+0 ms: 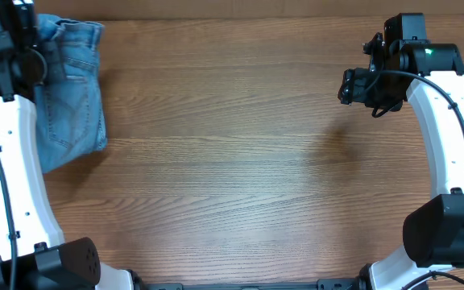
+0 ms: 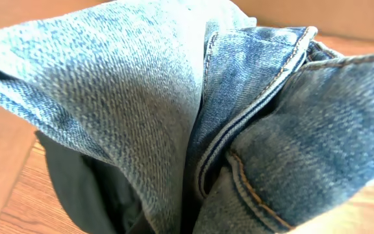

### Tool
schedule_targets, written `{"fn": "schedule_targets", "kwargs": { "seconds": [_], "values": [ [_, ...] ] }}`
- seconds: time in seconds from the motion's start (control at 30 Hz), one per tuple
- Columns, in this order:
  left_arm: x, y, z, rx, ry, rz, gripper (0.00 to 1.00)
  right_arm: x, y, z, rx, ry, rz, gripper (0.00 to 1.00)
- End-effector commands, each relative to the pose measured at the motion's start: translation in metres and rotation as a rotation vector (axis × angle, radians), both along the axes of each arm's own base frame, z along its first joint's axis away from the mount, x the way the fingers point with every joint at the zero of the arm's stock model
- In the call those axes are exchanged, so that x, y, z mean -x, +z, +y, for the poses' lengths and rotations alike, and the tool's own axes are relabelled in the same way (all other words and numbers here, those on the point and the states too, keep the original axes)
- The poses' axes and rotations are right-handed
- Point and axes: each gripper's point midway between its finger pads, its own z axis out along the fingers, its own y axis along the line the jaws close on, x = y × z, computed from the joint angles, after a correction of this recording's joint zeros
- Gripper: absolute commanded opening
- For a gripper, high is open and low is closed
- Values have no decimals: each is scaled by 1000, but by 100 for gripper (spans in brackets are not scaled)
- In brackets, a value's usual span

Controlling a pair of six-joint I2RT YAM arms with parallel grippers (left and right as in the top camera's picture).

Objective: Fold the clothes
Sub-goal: 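Carry the folded jeans left onto the clothes pile with the left gripper, then release the jeans on the pile and pull the left gripper back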

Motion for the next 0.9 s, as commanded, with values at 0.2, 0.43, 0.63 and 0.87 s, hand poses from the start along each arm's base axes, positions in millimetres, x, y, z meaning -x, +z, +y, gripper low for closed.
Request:
{"fn": "schedule_targets", "kwargs": {
  "seconds": [0.2,0.43,0.63,0.87],
  "values": [
    [3,49,47,24,48,-205,4,-1,5,-1,6,-3,-15,75],
    [7,41,88,62,97,-231,4,1,4,-1,6,-3,-4,75],
    [-3,-4,127,153,130,-189,4,2,4,-1,6,-3,-1,75],
    [-8,-52,171,193,205,-148,4,2,4,-1,5,-3,1,75]
  ]
}}
